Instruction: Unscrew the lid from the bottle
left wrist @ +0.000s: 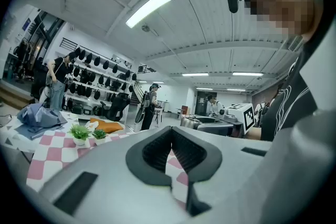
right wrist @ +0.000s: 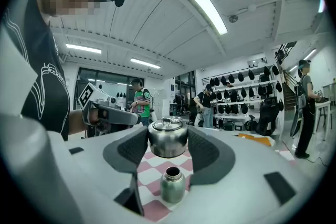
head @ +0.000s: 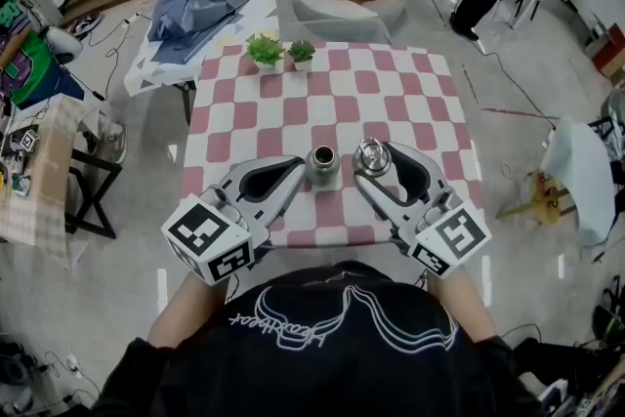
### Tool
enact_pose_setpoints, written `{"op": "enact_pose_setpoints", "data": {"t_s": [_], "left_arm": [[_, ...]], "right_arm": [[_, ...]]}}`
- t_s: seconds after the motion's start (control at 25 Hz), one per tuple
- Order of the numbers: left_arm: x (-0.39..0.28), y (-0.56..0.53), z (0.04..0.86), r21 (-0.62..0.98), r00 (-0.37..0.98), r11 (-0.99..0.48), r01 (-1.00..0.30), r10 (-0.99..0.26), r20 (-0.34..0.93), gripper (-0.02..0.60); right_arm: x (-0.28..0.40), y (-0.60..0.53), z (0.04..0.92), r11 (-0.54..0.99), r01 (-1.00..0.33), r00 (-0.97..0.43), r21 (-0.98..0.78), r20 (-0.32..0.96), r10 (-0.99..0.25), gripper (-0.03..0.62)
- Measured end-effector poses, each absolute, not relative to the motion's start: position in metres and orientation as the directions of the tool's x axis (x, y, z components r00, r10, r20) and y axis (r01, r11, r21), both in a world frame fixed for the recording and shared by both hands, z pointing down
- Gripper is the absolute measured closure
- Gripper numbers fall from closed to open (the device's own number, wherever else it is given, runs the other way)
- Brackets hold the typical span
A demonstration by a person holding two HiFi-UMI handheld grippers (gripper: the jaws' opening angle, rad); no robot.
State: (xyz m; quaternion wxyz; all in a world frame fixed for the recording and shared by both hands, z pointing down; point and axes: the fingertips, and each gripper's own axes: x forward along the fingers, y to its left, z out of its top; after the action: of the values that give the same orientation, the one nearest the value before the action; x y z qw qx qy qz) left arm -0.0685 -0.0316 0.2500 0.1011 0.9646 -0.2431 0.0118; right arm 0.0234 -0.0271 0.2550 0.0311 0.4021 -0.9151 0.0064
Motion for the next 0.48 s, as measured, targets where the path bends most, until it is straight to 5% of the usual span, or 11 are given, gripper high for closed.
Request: {"op": "enact_pose_setpoints", "data": {"t_s": [0.48], "left_arm": [[-0.0675, -0.034, 0.2586, 0.212, 0.89, -0.864, -0.456, -0.449, 0.082, 0.575]], "right_arm": [[0.0203, -0.0306, 0.2623, 0.674, -0.738, -0.673, 0.004, 0.071, -0.737, 0.35]]}}
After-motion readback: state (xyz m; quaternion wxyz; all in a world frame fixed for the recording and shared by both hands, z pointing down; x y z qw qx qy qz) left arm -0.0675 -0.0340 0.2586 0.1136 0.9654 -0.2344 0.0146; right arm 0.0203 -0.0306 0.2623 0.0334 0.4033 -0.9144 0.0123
